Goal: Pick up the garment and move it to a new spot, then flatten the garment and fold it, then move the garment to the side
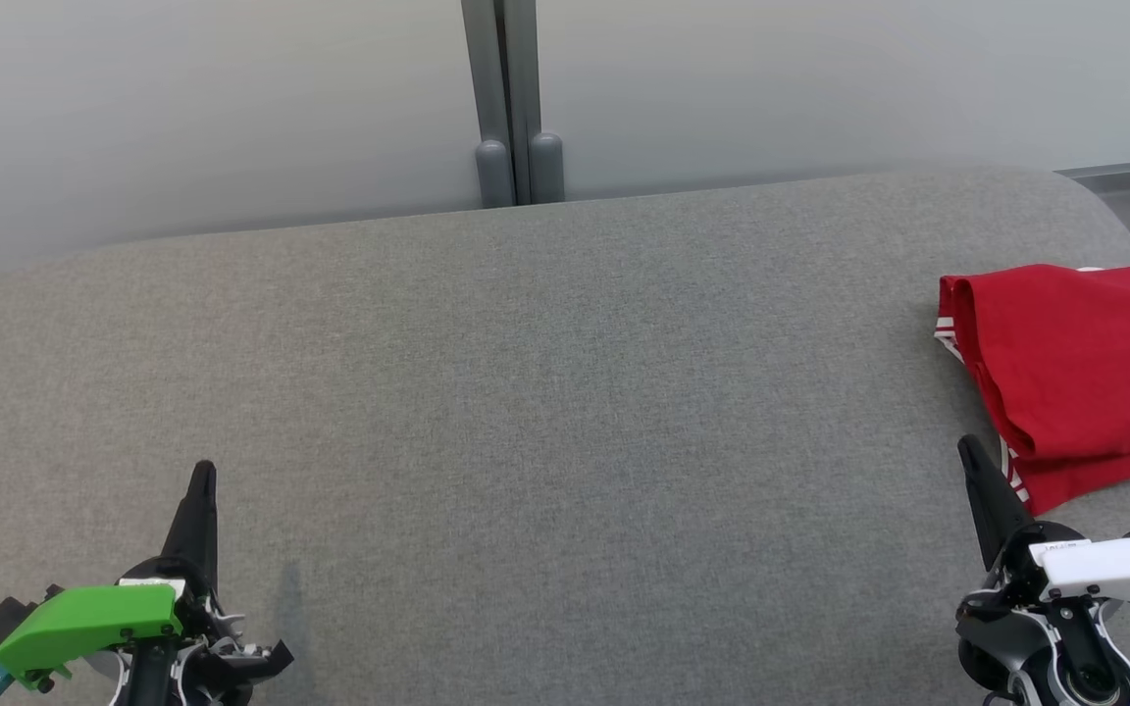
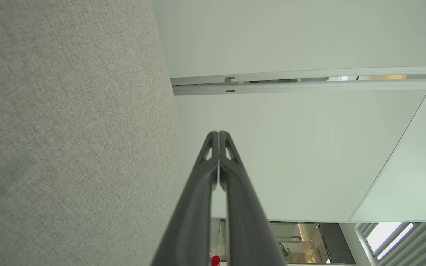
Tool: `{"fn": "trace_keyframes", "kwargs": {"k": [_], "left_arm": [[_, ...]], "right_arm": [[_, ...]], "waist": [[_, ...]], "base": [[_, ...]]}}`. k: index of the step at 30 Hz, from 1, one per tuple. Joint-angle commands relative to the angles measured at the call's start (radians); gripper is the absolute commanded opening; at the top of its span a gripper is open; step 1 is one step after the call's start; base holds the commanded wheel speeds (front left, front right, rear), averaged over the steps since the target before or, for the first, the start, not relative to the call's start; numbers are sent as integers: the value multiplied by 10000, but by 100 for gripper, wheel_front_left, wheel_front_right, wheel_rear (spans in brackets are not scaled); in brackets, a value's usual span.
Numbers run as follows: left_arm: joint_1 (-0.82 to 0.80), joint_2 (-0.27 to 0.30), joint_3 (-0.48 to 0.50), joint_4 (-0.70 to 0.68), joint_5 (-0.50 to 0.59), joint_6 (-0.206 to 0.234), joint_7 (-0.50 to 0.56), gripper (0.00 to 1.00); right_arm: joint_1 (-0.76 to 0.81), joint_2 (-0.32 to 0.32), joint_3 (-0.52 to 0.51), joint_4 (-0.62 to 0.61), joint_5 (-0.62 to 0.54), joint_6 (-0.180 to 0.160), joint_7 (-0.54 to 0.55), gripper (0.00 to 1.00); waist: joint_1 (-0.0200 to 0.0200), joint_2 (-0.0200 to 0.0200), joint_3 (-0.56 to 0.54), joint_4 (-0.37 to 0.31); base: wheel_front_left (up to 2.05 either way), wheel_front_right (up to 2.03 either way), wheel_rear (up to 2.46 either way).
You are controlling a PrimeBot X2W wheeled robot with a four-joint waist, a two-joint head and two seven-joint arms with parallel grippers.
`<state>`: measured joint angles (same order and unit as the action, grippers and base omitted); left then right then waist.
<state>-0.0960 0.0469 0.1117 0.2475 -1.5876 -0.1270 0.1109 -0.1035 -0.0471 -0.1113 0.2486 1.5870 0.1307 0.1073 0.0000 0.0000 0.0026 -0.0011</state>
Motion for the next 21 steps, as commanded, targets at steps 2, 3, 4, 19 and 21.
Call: {"fn": "trace_keyframes", "kwargs": {"k": [2, 3, 4, 19, 21], "left_arm": [[-215, 62, 60, -34, -269, -69, 67, 0], [-215, 62, 63, -33, -295, -70, 86, 0], [-197, 61, 57, -30, -260, -70, 78, 0], [-192, 61, 57, -29, -259, -71, 78, 0], [-192, 61, 57, -29, -259, -69, 78, 0]], "right_arm": [[-85, -56, -50, -72, 273, 0, 106, 0], [-85, -57, -54, -77, 316, 0, 98, 0], [-84, -57, -52, -73, 273, 0, 97, 0], [-83, -57, -48, -70, 274, 0, 94, 0], [-83, -56, -48, -70, 274, 0, 94, 0]], "waist": [[0, 0, 4, 9], [0, 0, 5, 11], [0, 0, 5, 11], [0, 0, 5, 11], [0, 0, 5, 11]], "base": [[0, 0, 0], [0, 0, 0], [0, 0, 0], [0, 0, 0], [0, 0, 0]]}}
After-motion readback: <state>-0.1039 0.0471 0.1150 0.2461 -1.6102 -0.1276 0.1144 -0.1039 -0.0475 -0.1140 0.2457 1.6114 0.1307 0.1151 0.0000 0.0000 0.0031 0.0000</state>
